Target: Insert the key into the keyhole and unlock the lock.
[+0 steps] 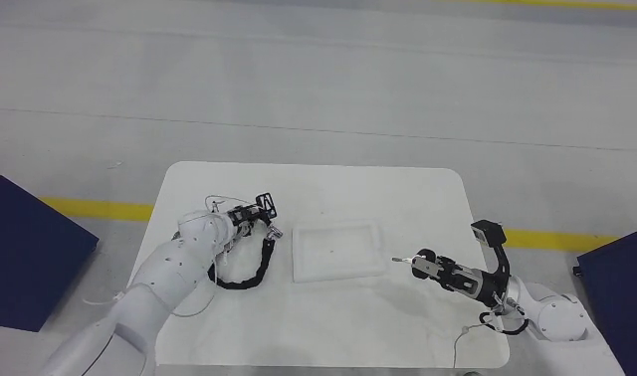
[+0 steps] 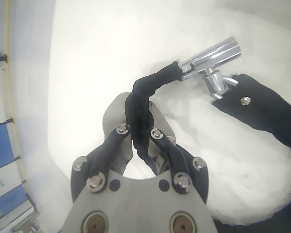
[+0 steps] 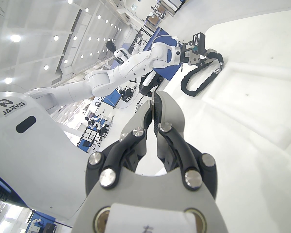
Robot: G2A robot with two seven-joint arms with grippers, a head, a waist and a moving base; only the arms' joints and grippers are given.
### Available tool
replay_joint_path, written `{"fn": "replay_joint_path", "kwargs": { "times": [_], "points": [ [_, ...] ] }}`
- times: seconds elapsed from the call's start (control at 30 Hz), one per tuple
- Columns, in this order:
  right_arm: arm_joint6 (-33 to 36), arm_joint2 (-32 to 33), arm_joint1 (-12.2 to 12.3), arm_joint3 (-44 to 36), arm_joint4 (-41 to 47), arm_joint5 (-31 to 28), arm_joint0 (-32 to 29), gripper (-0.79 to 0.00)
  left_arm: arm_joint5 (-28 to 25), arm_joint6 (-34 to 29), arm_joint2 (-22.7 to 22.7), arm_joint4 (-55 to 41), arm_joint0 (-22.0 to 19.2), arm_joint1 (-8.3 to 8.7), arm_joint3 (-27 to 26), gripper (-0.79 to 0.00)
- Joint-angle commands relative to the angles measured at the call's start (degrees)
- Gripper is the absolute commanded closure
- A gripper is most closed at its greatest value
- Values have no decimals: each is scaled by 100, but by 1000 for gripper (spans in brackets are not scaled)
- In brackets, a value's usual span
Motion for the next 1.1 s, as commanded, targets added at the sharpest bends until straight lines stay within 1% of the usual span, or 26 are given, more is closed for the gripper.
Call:
{"fn": "replay_joint_path", "kwargs": {
  "times": [0.0, 0.07, 0.13, 0.2, 0.27, 0.37, 0.47, 0.6, 0.8, 0.93, 1.07],
  "points": [
    [0, 0, 0, 0, 0, 0, 0, 0, 586, -16, -79, 352, 269, 160, -476, 0],
    [0, 0, 0, 0, 0, 0, 0, 0, 944, -5, -255, 498, 575, 322, -1009, 0],
    [0, 0, 0, 0, 0, 0, 0, 0, 1365, -125, -422, 884, 933, 509, -1616, 0],
    [0, 0, 0, 0, 0, 0, 0, 0, 1834, -323, -618, 1346, 1368, 698, -2275, 0],
    [0, 0, 0, 0, 0, 0, 0, 0, 2178, -443, -831, 1784, 1836, 875, -2938, 0],
    [0, 0, 0, 0, 0, 0, 0, 0, 2510, -545, -1179, 2412, 2465, 1104, -3797, 0],
    [0, 0, 0, 0, 0, 0, 0, 0, 2813, -607, -1447, 3069, 2970, 1262, -4399, 0],
    [0, 0, 0, 0, 0, 0, 0, 0, 3338, -593, -1684, 3890, 3427, 1378, -4859, 0],
    [0, 0, 0, 0, 0, 0, 0, 0, 4213, -421, -1946, 4797, 3869, 1454, -5370, 0],
    [0, 0, 0, 0, 0, 0, 0, 0, 4724, -7, -2121, 4990, 4180, 1495, -5719, 0],
    [0, 0, 0, 0, 0, 0, 0, 0, 5122, 417, -2292, 4949, 4493, 1526, -6065, 0]
  ]
}}
